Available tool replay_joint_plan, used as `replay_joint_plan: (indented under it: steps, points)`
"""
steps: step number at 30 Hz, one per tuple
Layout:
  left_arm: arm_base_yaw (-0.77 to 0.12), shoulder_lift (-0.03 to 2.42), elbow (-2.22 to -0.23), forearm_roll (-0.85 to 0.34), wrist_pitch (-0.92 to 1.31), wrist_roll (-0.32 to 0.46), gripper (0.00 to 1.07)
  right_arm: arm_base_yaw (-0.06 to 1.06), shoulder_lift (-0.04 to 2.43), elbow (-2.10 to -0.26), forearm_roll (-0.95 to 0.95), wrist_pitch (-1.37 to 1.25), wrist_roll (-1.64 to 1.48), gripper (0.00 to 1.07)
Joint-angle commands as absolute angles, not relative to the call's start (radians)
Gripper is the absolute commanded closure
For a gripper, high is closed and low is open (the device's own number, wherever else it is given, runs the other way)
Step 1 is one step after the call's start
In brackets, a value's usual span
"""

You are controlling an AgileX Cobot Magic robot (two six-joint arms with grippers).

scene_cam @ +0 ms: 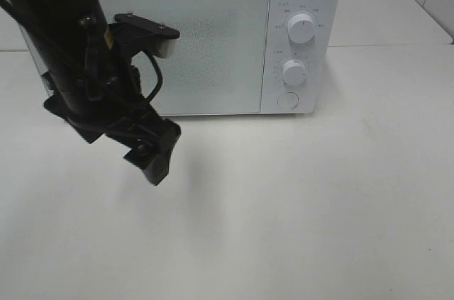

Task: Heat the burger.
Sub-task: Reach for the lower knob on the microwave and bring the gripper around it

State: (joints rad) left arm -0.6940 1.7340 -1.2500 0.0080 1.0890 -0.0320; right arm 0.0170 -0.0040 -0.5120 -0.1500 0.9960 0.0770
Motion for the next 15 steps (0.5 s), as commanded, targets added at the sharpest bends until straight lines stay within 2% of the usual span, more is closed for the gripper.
replay_joint_plan:
  steps: [1, 6, 8, 10, 11, 12, 13, 14, 15]
  points:
    - [-0.686, 1.705, -1.254, 0.043, 1.181, -0.045, 0.05, 0.010, -0.028, -0.509, -0.157, 0.991, 0.075, 0.38]
    - [-0.621, 1.642, -1.254, 0.041, 1.179, -0.045, 0.05, 0.010, -0.028, -0.509, -0.157, 0.991, 0.075, 0.38]
    - [-0.543, 1.601, -1.254, 0.037, 1.190, -0.045, 0.05, 0.010, -0.028, -0.509, -0.157, 0.991, 0.075, 0.38]
    - [-0.519, 1.587, -1.254, 0.031, 1.199, -0.039, 0.05, 0.010, -0.028, -0.509, -0.157, 0.991, 0.075, 0.38]
    - [-0.462, 1.561, -1.254, 0.014, 1.220, -0.025, 0.05, 0.010, -0.028, -0.509, -0.157, 0.991, 0.075, 0.38]
    - [-0.462, 1.561, -1.254, 0.014, 1.220, -0.025, 0.05, 0.010, -0.028, -0.509, -0.157, 0.991, 0.075, 0.38]
    - [-0.427, 1.548, -1.254, 0.000, 1.230, -0.007, 0.05, 0.010, -0.028, -0.509, -0.157, 0.991, 0.075, 0.38]
    - [-0.355, 1.519, -1.250, -0.038, 1.239, 0.032, 0.05, 0.010, -0.028, -0.509, -0.157, 0.991, 0.075, 0.38]
    - [-0.355, 1.519, -1.250, -0.038, 1.239, 0.032, 0.05, 0.010, -0.028, -0.509, -0.157, 0.991, 0.075, 0.38]
